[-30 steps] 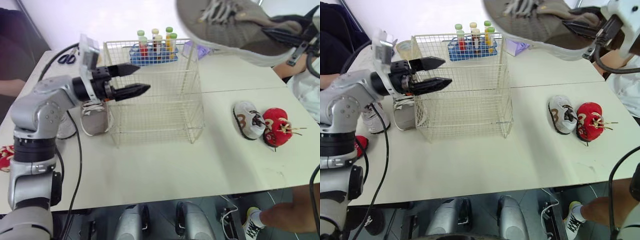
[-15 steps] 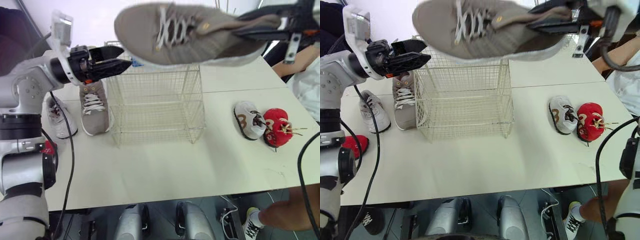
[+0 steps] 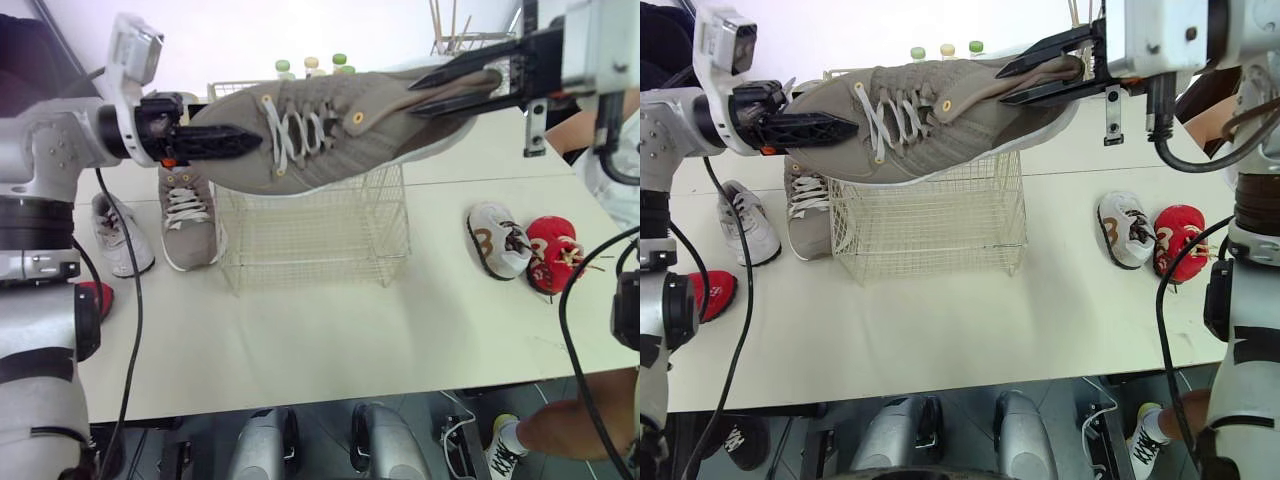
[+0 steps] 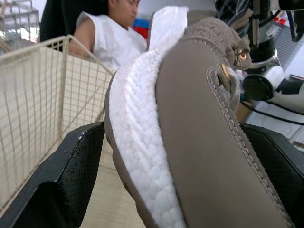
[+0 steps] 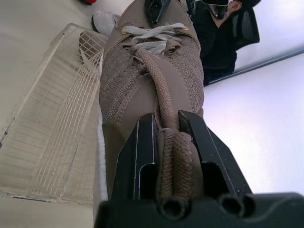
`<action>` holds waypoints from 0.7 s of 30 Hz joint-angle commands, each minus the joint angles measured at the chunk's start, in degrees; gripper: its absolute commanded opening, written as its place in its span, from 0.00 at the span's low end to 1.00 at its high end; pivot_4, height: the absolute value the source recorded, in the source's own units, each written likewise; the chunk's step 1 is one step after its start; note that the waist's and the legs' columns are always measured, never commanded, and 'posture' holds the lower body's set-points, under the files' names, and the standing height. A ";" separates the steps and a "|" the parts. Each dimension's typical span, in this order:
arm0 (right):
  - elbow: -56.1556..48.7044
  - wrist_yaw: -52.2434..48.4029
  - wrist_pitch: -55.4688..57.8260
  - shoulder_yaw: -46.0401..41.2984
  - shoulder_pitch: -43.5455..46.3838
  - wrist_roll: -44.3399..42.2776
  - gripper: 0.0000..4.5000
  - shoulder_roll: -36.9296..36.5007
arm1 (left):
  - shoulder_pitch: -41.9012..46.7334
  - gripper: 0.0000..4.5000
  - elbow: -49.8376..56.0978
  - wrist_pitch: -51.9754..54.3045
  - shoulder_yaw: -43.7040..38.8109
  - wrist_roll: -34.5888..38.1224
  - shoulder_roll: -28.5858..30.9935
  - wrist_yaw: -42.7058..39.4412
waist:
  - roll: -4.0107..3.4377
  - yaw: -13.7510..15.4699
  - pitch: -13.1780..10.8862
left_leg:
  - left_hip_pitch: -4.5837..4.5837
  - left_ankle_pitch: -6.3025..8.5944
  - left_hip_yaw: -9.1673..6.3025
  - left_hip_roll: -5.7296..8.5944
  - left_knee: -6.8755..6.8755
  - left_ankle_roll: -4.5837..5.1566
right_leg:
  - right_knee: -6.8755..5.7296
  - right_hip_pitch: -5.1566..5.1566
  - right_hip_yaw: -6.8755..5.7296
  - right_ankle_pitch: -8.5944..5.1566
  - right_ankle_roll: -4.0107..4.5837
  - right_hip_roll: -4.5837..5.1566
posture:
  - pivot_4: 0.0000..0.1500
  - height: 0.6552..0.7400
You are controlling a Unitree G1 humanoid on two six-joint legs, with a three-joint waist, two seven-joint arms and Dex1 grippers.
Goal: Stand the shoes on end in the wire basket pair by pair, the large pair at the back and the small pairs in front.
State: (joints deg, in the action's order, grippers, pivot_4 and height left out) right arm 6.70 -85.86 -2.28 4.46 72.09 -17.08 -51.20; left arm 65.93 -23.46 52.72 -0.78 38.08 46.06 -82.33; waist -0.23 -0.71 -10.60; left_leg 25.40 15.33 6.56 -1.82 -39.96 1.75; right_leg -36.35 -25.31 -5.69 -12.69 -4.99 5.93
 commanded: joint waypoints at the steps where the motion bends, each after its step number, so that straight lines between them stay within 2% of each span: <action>1: -1.26 0.12 -2.35 -1.52 2.72 -0.88 0.05 0.90 | 0.60 0.80 3.58 2.60 -0.32 1.50 0.64 -1.57 | 0.00 0.00 0.00 | 0.00 0.00 -0.01 0.00 0.00 0.00 | 0.00 0.00 0.00 0.00 0.00 0.00 | 1.00 1.00; 4: -0.69 0.13 -3.47 -1.71 2.54 -0.45 0.05 0.97 | -0.11 0.49 4.80 4.41 -0.85 1.98 0.88 -1.95 | 0.00 -0.05 0.00 | -0.01 0.00 -0.01 -0.01 0.00 0.00 | -0.01 -0.01 0.02 0.00 0.00 0.00 | 1.00 1.00; 6: -0.45 0.31 -3.81 -1.78 2.44 -0.26 0.05 1.07 | -0.21 0.36 5.15 5.37 -1.43 2.38 0.82 -1.57 | 0.00 0.03 0.00 | -0.01 0.00 -0.01 -0.01 0.00 0.00 | -0.03 -0.01 0.02 0.00 0.00 0.00 | 1.00 1.00; 9: 0.24 0.89 -4.20 -1.89 2.62 0.26 0.05 1.07 | -0.07 0.25 5.13 6.85 -2.47 3.10 0.65 -0.72 | 0.00 0.08 0.00 | 0.00 0.00 -0.01 -0.01 -0.01 0.00 | -0.02 -0.01 0.02 0.00 0.00 0.00 | 1.00 1.00; 12: 1.29 1.51 -3.96 -2.26 3.07 0.90 0.05 0.68 | -0.18 0.22 5.24 7.57 -3.78 3.53 0.18 0.75 | 0.00 0.04 0.00 | -0.01 0.00 -0.01 -0.01 -0.01 0.00 | -0.03 -0.01 0.03 0.00 0.00 0.00 | 1.00 1.00; 14: 2.15 2.25 -2.50 -2.81 3.54 1.25 0.27 -0.06 | -0.37 0.21 5.33 8.33 -5.32 4.13 -0.40 2.61 | 0.00 0.03 0.00 | -0.01 0.00 -0.01 -0.01 -0.01 0.00 | -0.03 -0.01 0.04 0.00 0.00 0.00 | 1.00 1.00; 16: 2.80 2.39 -0.17 -3.30 4.04 1.27 0.45 -1.43 | -0.76 0.21 5.70 9.68 -7.33 5.23 -1.04 4.45 | 0.00 0.04 0.00 | -0.01 0.00 -0.01 -0.01 -0.01 0.00 | -0.04 -0.02 0.04 0.00 0.00 0.00 | 1.00 1.00; 18: 3.79 3.74 2.71 -4.24 5.04 1.19 0.69 -2.53 | -1.46 0.21 6.38 11.04 -9.55 6.42 -1.68 6.58 | 0.00 0.04 0.00 | 0.00 0.00 -0.01 -0.02 -0.01 0.00 | -0.04 -0.02 0.05 0.00 0.00 0.01 | 1.00 1.00; 20: 5.00 5.93 8.26 -5.60 6.38 0.42 0.91 -3.78 | -2.62 0.21 7.70 12.30 -11.89 7.78 -2.47 8.96 | 0.00 0.06 0.00 | 0.00 0.00 -0.02 -0.02 -0.01 0.00 | -0.04 -0.02 0.05 0.00 0.00 0.01 | 1.00 1.00; 21: 5.46 7.61 13.28 -6.51 7.13 -0.69 0.98 -4.43 | -3.19 0.21 8.47 12.91 -13.12 8.53 -2.98 10.29 | 0.00 0.05 0.00 | -0.01 0.00 -0.01 -0.02 -0.01 0.00 | -0.04 -0.02 0.06 0.00 0.00 0.02 | 1.00 1.00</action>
State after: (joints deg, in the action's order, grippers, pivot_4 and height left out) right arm 10.63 -81.68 4.94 1.71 76.88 -17.12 -53.40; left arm 62.25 -18.74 64.92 -9.10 41.54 43.24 -71.73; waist -0.23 -0.66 -10.60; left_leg 25.39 15.33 6.53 -1.84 -39.97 1.75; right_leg -36.39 -25.33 -5.62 -12.69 -4.99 5.95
